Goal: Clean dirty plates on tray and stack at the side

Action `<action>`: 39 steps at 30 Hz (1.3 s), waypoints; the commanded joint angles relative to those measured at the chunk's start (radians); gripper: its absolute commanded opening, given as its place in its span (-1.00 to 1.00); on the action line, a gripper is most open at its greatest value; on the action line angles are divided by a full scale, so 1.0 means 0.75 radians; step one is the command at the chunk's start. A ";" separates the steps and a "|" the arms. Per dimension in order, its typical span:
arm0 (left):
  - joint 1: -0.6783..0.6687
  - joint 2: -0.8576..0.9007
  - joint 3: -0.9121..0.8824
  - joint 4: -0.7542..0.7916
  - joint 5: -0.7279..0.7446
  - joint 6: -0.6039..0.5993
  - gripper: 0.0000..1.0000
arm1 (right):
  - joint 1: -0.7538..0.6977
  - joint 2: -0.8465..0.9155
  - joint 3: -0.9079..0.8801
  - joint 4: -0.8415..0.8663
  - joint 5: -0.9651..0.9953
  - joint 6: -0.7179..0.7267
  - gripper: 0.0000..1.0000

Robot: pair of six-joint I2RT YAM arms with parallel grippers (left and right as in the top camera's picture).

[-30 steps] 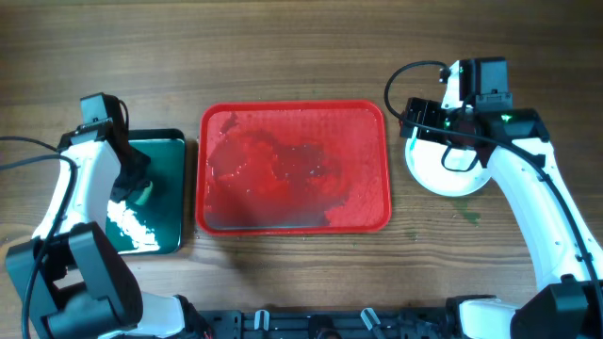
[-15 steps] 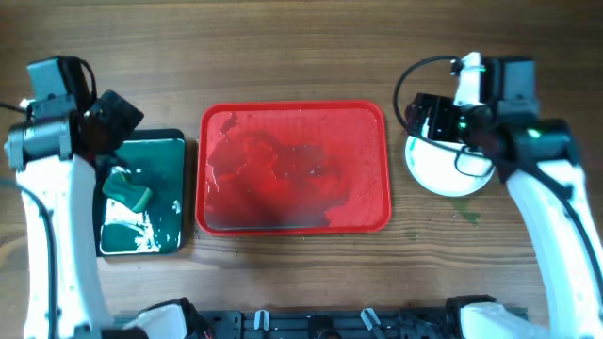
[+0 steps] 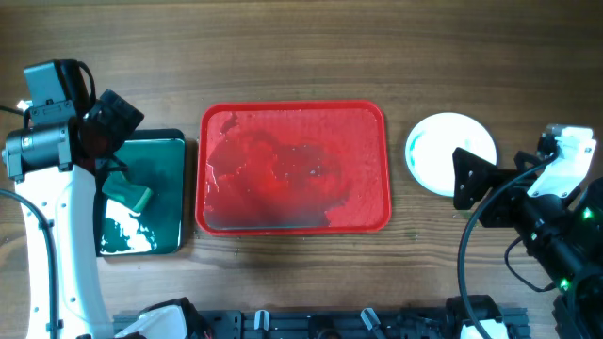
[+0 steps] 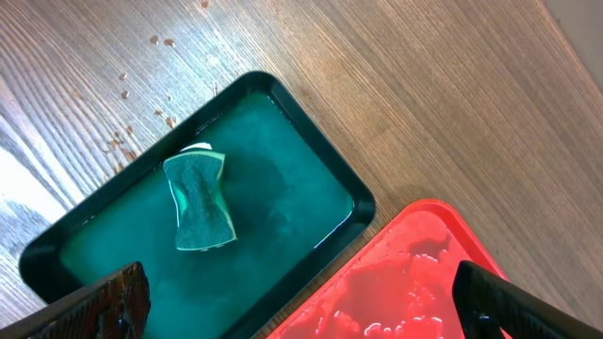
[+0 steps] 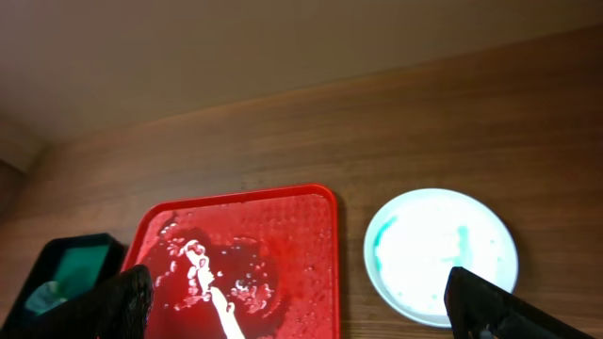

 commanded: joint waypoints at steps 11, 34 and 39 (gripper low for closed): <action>-0.005 0.003 0.005 0.004 0.012 0.011 1.00 | -0.011 -0.565 -1.143 1.168 0.014 -0.176 0.99; -0.005 0.003 0.005 0.003 0.012 0.011 1.00 | -0.016 -0.968 -1.726 1.409 0.013 -0.137 0.99; -0.005 0.003 0.005 0.004 0.012 0.011 1.00 | -0.016 -0.968 -1.726 1.409 0.013 -0.137 1.00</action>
